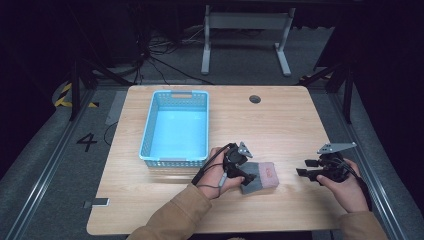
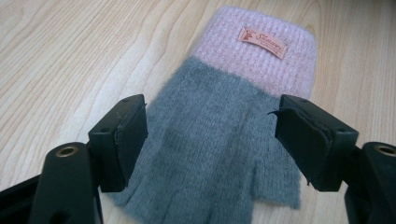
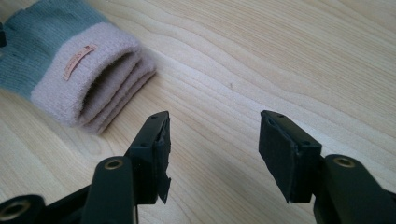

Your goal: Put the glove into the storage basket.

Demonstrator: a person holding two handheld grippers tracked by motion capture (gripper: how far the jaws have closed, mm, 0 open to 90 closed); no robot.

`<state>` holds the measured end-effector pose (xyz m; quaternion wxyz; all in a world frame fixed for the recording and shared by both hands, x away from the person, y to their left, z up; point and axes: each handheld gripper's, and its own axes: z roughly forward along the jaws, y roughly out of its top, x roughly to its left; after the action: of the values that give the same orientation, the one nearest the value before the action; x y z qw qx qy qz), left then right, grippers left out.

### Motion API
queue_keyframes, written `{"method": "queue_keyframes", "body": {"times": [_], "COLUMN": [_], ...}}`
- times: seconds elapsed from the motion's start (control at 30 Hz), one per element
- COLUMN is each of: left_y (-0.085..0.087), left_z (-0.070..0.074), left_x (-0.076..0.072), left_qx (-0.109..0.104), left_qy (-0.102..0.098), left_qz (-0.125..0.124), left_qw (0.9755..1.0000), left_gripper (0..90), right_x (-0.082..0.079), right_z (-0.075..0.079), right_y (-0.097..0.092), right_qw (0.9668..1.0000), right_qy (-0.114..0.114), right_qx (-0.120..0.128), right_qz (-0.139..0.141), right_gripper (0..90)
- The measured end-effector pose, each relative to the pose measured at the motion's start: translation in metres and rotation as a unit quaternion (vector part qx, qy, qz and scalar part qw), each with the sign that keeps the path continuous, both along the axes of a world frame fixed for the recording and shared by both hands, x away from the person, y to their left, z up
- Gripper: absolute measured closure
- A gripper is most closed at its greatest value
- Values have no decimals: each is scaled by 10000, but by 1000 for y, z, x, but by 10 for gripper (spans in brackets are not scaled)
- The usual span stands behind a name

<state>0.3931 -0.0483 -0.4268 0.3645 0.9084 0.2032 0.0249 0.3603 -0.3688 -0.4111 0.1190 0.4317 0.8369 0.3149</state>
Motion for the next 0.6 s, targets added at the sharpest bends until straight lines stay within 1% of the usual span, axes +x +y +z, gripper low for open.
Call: {"method": "queue_keyframes", "body": {"times": [0.07,0.27,0.37,0.4,0.5,0.53,0.6], "left_y": [-2,-7,-9,-9,-11,-12,-15], "left_z": [-2,-12,-14,-15,-17,-18,-20], "left_x": [0,1,1,1,1,0,0], "left_qx": [11,86,123,139,139,195,276], "left_qy": [10,26,8,13,-14,12,-4], "left_qz": [-41,0,-37,-12,-35,-24,0], "left_qw": [10000,10000,9999,9999,9999,9998,9996], "left_gripper": [249,227,226,226,226,224,213], "right_x": [0,-1,-1,-1,-1,-2,-2], "right_z": [0,0,1,1,1,1,1], "right_y": [0,0,0,0,0,0,0], "right_qw": [10000,10000,10000,9999,9999,9999,9999], "right_qy": [2,60,70,75,69,63,67], "right_qx": [12,42,60,66,87,85,99], "right_qz": [2,5,2,13,11,0,20], "right_gripper": [442,449,451,451,451,451,451]}}
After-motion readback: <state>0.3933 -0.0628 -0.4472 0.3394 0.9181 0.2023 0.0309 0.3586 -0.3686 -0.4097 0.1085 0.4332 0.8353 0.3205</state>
